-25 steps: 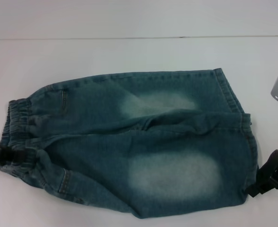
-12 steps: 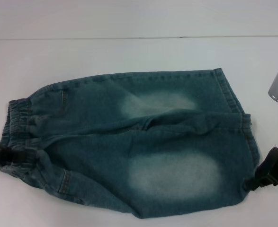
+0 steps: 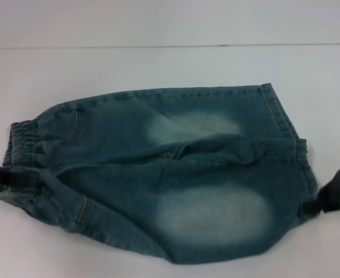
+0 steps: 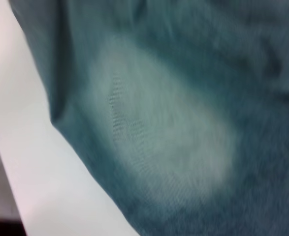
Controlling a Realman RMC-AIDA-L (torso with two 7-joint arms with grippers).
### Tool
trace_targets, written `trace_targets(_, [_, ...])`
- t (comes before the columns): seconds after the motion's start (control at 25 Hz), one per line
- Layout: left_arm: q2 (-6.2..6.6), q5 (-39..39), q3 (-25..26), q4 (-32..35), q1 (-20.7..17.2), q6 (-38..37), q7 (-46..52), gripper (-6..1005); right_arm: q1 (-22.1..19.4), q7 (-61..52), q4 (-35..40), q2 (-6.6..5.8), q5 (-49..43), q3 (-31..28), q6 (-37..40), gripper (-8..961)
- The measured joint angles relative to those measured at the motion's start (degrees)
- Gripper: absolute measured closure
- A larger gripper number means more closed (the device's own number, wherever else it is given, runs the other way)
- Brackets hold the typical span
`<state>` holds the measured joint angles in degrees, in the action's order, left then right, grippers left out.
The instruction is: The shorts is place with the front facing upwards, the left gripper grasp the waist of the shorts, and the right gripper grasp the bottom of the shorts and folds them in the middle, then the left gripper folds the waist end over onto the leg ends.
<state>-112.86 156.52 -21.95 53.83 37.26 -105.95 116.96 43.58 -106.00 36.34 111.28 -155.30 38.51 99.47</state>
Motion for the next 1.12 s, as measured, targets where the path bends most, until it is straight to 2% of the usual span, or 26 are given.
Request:
trace_targets(0.12, [0.86, -0.5, 2.3, 0.0, 0.5, -0.1, 1.8, 948, -1.1, 3.7, -0.6, -1.98, 3.3, -5.9, 2.1, 930])
trace_targets(0.24, [1.57, -0.5, 4.6, -0.1, 1.1, 1.1, 3.3, 947, -2.5, 5.0, -1.9, -3.69, 8.6, -8.3, 2.0, 930])
trace_targets(0.44, [1.95, -0.7, 5.9, -0.7, 1.6, 5.9, 5.6, 947, -4.8, 4.9, -3.0, -4.17, 17.4, -11.0, -1.7, 931])
trace_targets(0.72, [1.64, -1.0, 5.8, -2.3, 2.4, 13.0, 7.3, 946, -5.2, 5.3, -8.0, -3.42, 26.2, -11.9, -11.9, 930])
trace_targets(0.8, [1.64, -1.0, 5.9, -2.7, 2.6, 14.5, 7.6, 945, -4.9, 5.5, -8.9, -2.89, 28.6, -11.7, -15.1, 930])
trace_targets(1.0, [1.54, -2.4, 6.0, -3.3, 2.4, 17.9, 8.1, 945, -3.3, 5.5, -9.1, -0.72, 30.1, -11.1, -24.9, 931])
trace_targets(1.12, [1.36, -3.4, 6.0, -3.5, 2.0, 19.4, 8.1, 944, -1.8, 5.5, -9.5, 1.42, 30.0, -9.4, -32.7, 931])
